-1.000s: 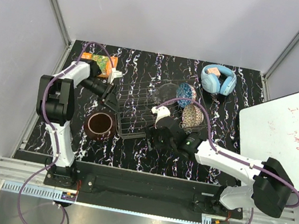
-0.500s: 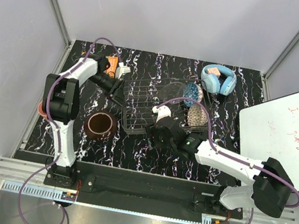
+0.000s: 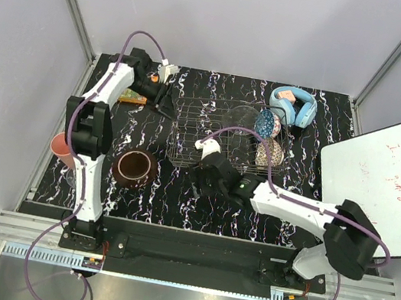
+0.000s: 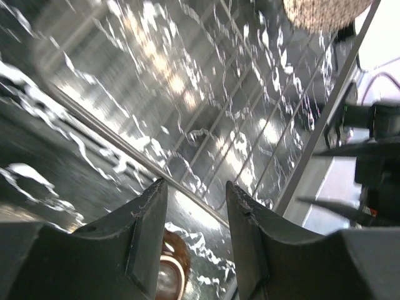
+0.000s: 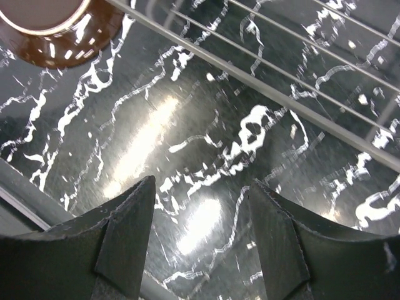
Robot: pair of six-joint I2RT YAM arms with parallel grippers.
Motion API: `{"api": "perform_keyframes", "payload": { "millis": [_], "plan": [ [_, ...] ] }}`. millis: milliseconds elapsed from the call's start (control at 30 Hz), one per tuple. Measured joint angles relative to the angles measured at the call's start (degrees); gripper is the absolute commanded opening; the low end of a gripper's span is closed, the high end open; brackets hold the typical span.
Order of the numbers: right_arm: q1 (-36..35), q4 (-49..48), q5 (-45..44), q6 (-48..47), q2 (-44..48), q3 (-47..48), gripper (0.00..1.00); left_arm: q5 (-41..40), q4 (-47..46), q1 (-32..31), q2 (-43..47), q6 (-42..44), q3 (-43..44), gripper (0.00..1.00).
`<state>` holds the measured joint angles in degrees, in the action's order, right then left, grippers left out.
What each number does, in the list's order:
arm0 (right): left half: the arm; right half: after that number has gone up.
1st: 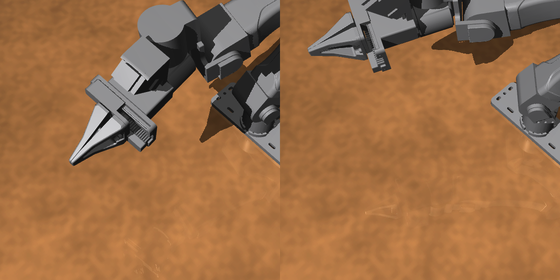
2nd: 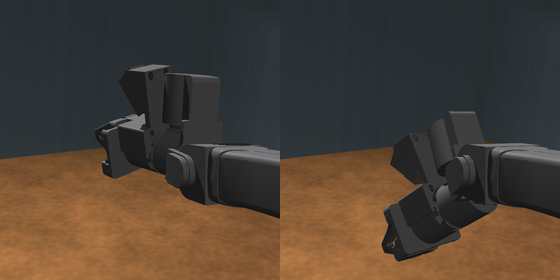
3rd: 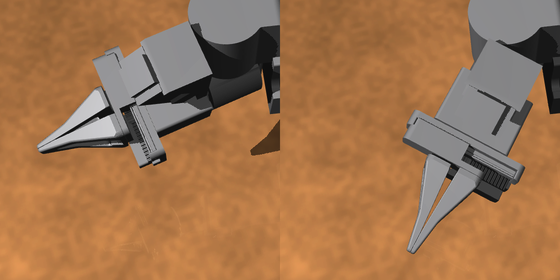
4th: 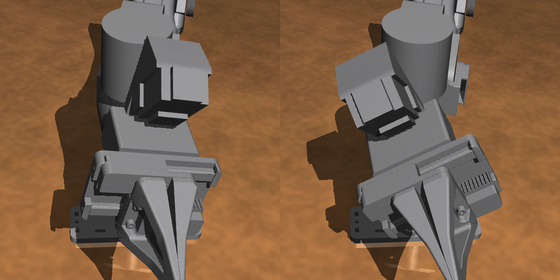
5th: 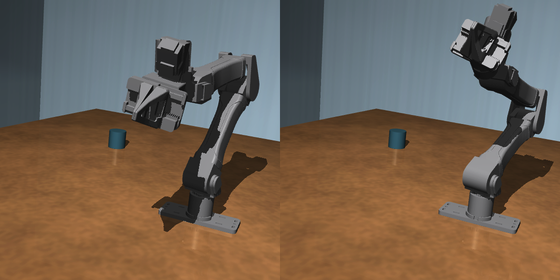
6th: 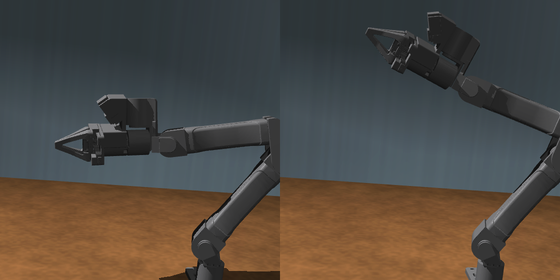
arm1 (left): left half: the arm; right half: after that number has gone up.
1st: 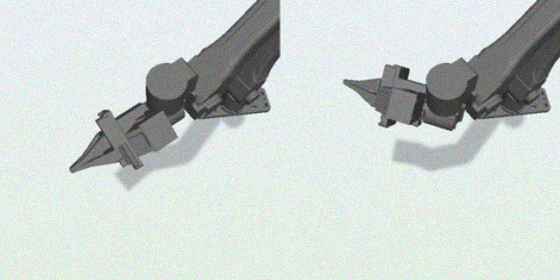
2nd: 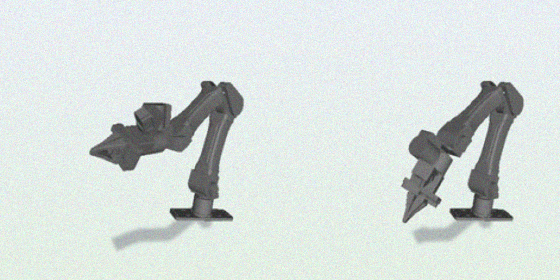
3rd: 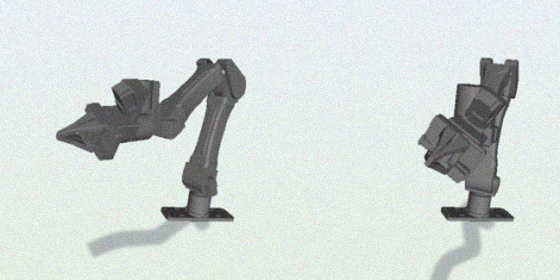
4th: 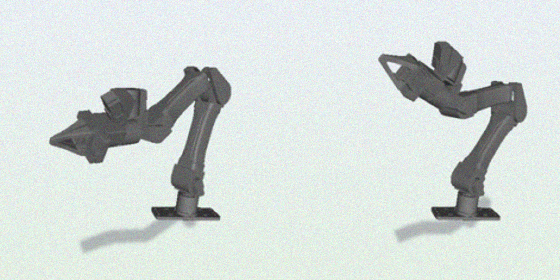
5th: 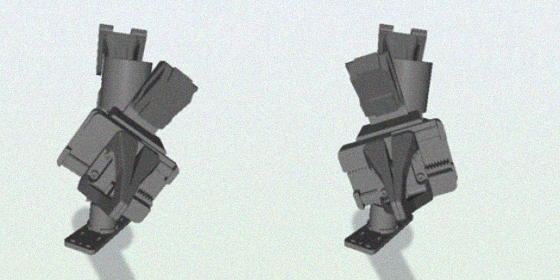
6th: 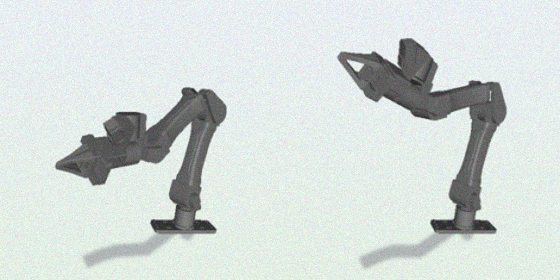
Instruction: Load the mixed dishes into the dish rack
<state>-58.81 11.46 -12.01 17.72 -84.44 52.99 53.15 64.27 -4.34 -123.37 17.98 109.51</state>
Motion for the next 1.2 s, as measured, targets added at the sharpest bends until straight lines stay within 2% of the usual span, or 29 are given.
{"api": "perform_keyframes", "payload": {
  "millis": [167, 333, 467, 533, 633, 700, 800, 900, 1033, 1200],
  "plan": [
    [0.0, -2.0, 1.0, -1.2, -4.2, 3.1, 0.70, 0.2, -0.9, 0.0, -3.2, -3.1, 9.0, 0.48],
    [0.0, -3.2, 2.1, -2.3, -5.1, 4.9, 0.74, 0.7, 2.7, 1.3, -0.7, -1.5, 8.9, 0.56],
    [-0.1, -3.5, 5.0, -2.9, -3.8, 4.9, 0.83, -1.0, 7.6, 6.3, 10.3, 4.2, -2.1, 0.58],
    [-0.8, -3.8, 6.1, -3.6, -2.6, 4.7, 0.85, -4.8, 9.0, 9.4, 18.3, 7.0, -9.1, 0.57],
    [-3.4, -4.6, 7.0, -5.1, -1.2, 4.0, 0.85, -11.6, 10.4, 12.4, 28.6, 10.3, -19.6, 0.57],
    [-5.2, -5.3, 7.3, -5.9, -1.1, 3.7, 0.85, -14.8, 10.8, 12.6, 31.5, 12.0, -24.6, 0.57],
    [-6.4, -6.9, 8.5, -6.4, -1.4, 2.4, 0.84, -19.1, 10.2, 13.0, 30.3, 13.9, -30.5, 0.57],
    [-6.4, -8.6, 8.7, -6.5, -2.9, 1.8, 0.84, -22.1, 8.3, 13.9, 24.9, 15.0, -32.7, 0.56],
    [-6.6, -10.1, 8.6, -7.0, -3.9, 0.9, 0.84, -24.1, 4.9, 14.8, 18.9, 15.2, -32.5, 0.56],
    [-8.5, -11.1, 7.9, -8.2, -3.9, -0.7, 0.86, -24.7, 2.2, 14.6, 12.6, 15.0, -28.1, 0.54]
  ]
}}
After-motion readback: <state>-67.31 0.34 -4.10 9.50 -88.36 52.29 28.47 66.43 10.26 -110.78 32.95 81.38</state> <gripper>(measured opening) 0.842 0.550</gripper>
